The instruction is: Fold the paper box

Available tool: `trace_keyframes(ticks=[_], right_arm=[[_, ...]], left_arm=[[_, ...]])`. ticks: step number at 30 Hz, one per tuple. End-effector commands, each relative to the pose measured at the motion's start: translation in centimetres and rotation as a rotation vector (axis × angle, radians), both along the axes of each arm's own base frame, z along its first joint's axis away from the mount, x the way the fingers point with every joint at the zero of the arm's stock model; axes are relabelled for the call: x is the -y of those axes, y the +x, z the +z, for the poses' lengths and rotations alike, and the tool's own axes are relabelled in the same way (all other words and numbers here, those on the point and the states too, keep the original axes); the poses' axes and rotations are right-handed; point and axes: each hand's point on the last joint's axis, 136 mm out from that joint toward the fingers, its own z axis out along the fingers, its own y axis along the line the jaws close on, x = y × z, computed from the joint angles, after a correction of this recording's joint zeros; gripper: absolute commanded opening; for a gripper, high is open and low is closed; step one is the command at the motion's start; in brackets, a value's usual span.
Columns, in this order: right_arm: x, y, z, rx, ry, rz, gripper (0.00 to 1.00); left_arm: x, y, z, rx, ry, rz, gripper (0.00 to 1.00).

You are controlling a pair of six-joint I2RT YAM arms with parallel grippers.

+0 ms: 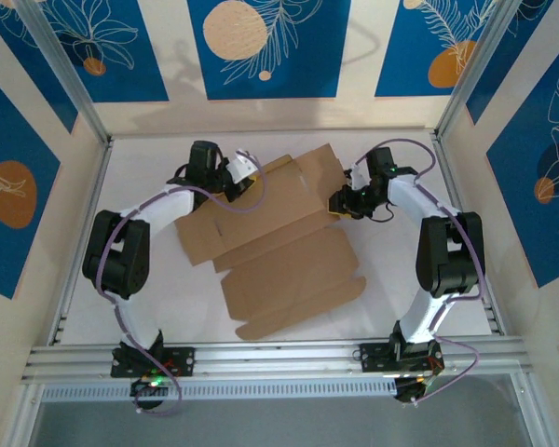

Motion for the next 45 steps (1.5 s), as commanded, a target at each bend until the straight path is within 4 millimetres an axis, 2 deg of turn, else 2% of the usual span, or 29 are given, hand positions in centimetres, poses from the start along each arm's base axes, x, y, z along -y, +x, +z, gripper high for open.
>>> trace_keyframes(ticks=[1, 4, 10, 14, 19, 26, 29, 33, 35, 45], right_arm=[[-1.3, -2.0, 0.4, -0.024, 0.053, 0.026, 0.41], [-1.5, -2.0, 0.6, 0.0, 0.098, -0.009, 0.43], [-1.2, -1.9, 0.9, 0.043, 0.126, -0.074, 0.39], [-0.3, -1.6, 2.2, 0.109, 0.183, -0.135, 0.49], [-0.2, -1.4, 3.3, 0.18, 0.198, -0.121, 0.49], [0.1, -1.0, 2.4, 0.166, 0.099, -0.078, 0.46], [0.1, -0.4, 2.6, 0.188, 0.063, -0.067, 0.46], [0.5, 0.5, 3.1, 0.238, -0.011, -0.081, 0.56], [0.7, 0.9, 3.3, 0.259, -0.038, -0.086, 0.57], [0.6, 2.3, 2.5, 0.246, -0.056, -0.074, 0.52]], left_arm=[[1.2, 1.3, 4.3, 0.11, -0.034, 0.012, 0.0], [1.3, 1.4, 4.2, 0.111, -0.018, 0.022, 0.0], [1.1, 1.6, 4.2, 0.109, -0.005, 0.039, 0.0], [1.1, 1.6, 4.2, 0.113, 0.0, 0.041, 0.0], [1.2, 1.5, 4.5, 0.116, -0.004, 0.034, 0.0], [1.6, 1.2, 4.5, 0.114, -0.003, 0.022, 0.0], [1.7, 1.1, 4.4, 0.117, 0.005, 0.019, 0.0], [2.0, 1.0, 4.4, 0.118, 0.019, 0.014, 0.0], [2.1, 1.0, 4.5, 0.121, 0.023, 0.012, 0.0], [2.0, 0.9, 4.8, 0.13, 0.032, 0.01, 0.0]])
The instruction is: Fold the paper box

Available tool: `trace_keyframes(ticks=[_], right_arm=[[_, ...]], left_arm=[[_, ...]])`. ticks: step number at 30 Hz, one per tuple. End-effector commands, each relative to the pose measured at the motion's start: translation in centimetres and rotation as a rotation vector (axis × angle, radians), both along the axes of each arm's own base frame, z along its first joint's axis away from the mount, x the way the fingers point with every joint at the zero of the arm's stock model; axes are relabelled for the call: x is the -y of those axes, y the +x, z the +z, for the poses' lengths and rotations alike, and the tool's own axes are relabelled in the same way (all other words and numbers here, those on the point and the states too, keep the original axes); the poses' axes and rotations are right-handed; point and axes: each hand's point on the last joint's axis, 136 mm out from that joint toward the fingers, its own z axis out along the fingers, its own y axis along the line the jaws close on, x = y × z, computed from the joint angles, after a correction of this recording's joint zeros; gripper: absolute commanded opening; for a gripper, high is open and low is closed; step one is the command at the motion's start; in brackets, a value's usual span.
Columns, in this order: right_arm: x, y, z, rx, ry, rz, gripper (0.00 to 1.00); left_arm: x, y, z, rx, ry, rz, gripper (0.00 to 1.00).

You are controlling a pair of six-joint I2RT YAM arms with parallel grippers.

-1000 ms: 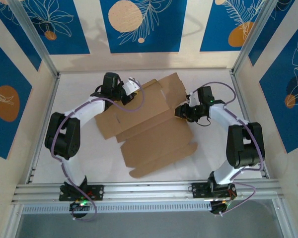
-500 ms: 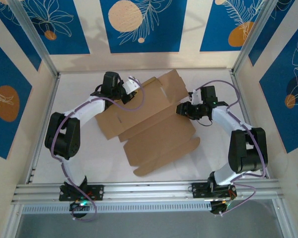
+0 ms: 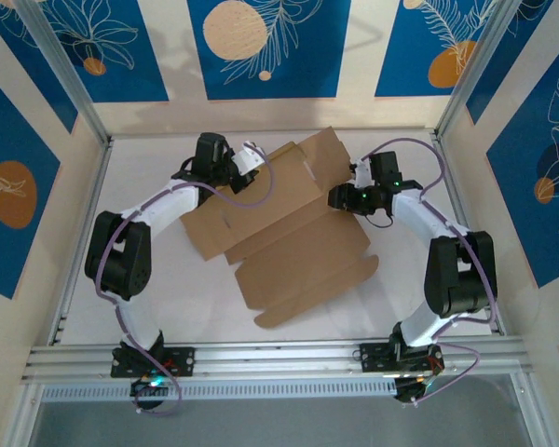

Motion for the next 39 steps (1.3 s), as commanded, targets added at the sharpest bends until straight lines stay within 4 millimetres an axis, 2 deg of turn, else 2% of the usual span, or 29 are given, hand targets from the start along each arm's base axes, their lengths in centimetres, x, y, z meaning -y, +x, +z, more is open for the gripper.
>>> trace_keyframes(ticks=[1, 10, 15, 20, 24, 30, 35, 39], right_arm=[[-0.1, 0.7, 0.6, 0.027, -0.015, 0.012, 0.53], [-0.4, 1.0, 1.1, 0.032, 0.028, 0.038, 0.48], [-0.4, 1.1, 1.0, 0.031, 0.031, 0.04, 0.38], [-0.1, 0.9, 0.5, 0.034, -0.065, 0.056, 0.26], [-0.2, 0.9, 0.1, 0.05, -0.178, 0.09, 0.21], [-1.5, 0.5, -1.9, 0.061, -0.34, 0.172, 0.16], [-3.1, -0.4, -4.5, 0.071, -0.473, 0.259, 0.14], [-3.6, -0.9, -6.6, 0.059, -0.579, 0.292, 0.12]], left_arm=[[0.9, -0.3, 2.3, 0.052, -0.006, -0.035, 0.0], [1.1, -0.3, 2.0, 0.045, 0.0, -0.038, 0.0], [1.2, -0.3, 2.1, 0.046, 0.003, -0.038, 0.0], [1.4, -0.3, 1.7, 0.042, 0.019, -0.04, 0.0], [2.0, -0.7, 1.6, 0.043, 0.031, -0.053, 0.0], [3.7, -1.2, 1.7, 0.045, 0.067, -0.071, 0.0], [5.1, -1.6, 1.4, 0.043, 0.101, -0.073, 0.0], [5.7, -1.8, 0.7, 0.037, 0.128, -0.066, 0.0]])
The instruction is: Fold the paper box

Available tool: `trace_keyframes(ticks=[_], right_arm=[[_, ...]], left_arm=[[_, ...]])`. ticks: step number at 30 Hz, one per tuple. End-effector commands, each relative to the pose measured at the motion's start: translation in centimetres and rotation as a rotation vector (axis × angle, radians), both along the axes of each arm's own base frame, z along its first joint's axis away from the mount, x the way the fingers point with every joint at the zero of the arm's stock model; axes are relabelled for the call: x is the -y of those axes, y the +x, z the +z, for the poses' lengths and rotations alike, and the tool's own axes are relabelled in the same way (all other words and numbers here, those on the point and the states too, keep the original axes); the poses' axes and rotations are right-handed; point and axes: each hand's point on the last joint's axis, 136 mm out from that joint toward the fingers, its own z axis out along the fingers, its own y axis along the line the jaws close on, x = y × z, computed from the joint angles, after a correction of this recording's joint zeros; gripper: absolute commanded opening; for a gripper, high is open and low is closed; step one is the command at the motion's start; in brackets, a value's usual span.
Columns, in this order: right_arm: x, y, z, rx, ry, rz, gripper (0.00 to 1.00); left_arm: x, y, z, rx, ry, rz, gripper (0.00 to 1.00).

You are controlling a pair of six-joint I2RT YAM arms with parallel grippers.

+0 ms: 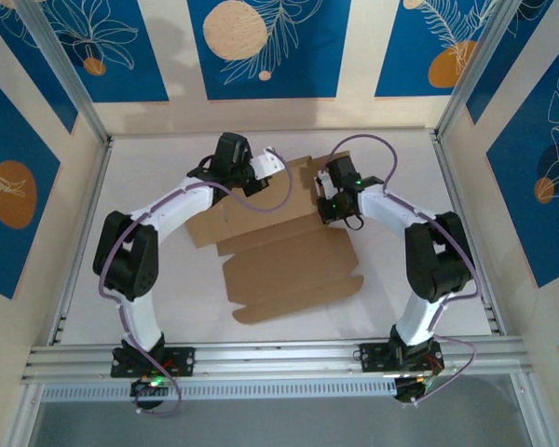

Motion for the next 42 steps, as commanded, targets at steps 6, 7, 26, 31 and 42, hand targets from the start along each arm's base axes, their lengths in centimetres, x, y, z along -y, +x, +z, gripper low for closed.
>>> trace_keyframes(ticks=[6, 7, 26, 31, 42], right_arm=[[-1.7, -0.6, -3.4, -0.005, -0.216, 0.067, 0.04], [-1.8, -0.6, -3.9, -0.018, -0.248, 0.063, 0.03], [-4.0, -1.5, -0.1, -0.079, 0.109, -0.056, 0.34], [-3.6, -1.7, 1.2, -0.122, 0.241, -0.107, 0.34], [-3.3, -2.4, 0.9, -0.204, 0.36, -0.161, 0.33]], left_arm=[[3.1, -0.3, 1.0, 0.03, 0.003, -0.012, 0.0], [3.3, -0.3, 1.0, 0.032, 0.009, -0.006, 0.0], [2.8, 0.5, -0.2, 0.091, 0.127, 0.048, 0.0], [2.6, 0.8, -0.3, 0.099, 0.145, 0.053, 0.0], [2.6, 1.0, -1.5, 0.078, 0.174, 0.055, 0.0]])
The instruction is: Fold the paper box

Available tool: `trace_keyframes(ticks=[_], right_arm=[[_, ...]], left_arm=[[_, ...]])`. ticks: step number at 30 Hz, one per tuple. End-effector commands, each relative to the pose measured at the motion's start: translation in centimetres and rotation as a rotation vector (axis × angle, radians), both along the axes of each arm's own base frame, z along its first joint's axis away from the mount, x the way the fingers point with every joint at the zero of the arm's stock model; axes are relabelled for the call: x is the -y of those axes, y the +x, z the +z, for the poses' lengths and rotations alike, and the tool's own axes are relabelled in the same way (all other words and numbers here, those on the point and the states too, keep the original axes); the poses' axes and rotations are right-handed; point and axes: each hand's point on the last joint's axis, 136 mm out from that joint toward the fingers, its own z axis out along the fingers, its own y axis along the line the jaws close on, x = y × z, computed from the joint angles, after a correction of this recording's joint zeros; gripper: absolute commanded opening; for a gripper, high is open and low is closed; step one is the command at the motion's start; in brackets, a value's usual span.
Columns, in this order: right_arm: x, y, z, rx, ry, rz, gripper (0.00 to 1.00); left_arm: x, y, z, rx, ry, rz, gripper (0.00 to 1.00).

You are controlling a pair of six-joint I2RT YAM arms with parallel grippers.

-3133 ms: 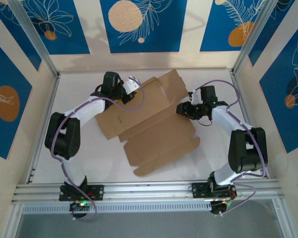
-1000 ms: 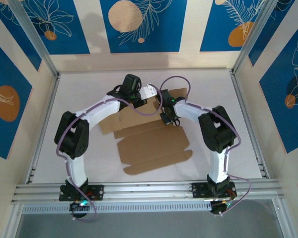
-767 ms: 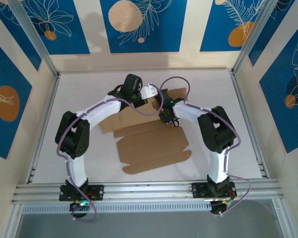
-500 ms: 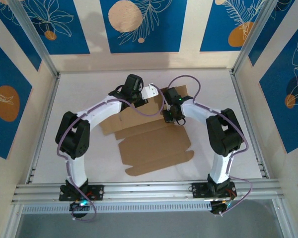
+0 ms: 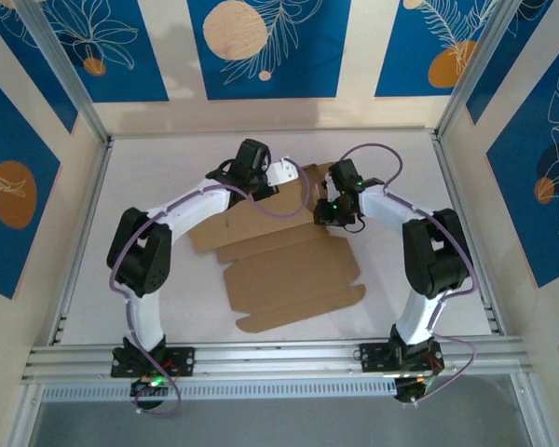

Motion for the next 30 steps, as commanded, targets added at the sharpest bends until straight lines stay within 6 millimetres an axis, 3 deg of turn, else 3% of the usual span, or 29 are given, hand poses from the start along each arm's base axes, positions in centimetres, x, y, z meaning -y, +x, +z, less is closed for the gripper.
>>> trace_keyframes(ticks=[1, 5, 12, 18, 21, 25, 30], right_arm=[[-2.4, -0.8, 1.7, -0.004, 0.103, 0.036, 0.34], [-2.5, -1.0, 0.7, -0.008, -0.027, 0.05, 0.34], [-3.4, -2.3, -3.5, -0.067, -0.342, 0.097, 0.28], [-5.2, -3.4, -5.9, -0.126, -0.375, 0.105, 0.29], [-5.5, -3.0, -5.2, -0.12, -0.314, 0.093, 0.33], [-5.3, -2.1, -2.3, -0.047, -0.2, 0.065, 0.42], [-4.6, -1.7, 0.3, 0.023, -0.093, 0.031, 0.43]], left_arm=[[1.4, 0.7, 0.8, 0.027, -0.025, -0.001, 0.0], [1.7, 0.6, 0.6, 0.018, -0.015, 0.001, 0.0], [2.1, 0.5, 0.3, -0.008, -0.009, 0.008, 0.0], [2.4, 0.2, 0.0, -0.02, -0.002, 0.001, 0.0], [2.3, 0.1, -0.2, -0.021, 0.005, 0.002, 0.0], [2.0, 0.2, -0.2, -0.009, 0.016, 0.009, 0.0], [1.7, 0.4, -0.2, -0.006, 0.024, 0.017, 0.0]])
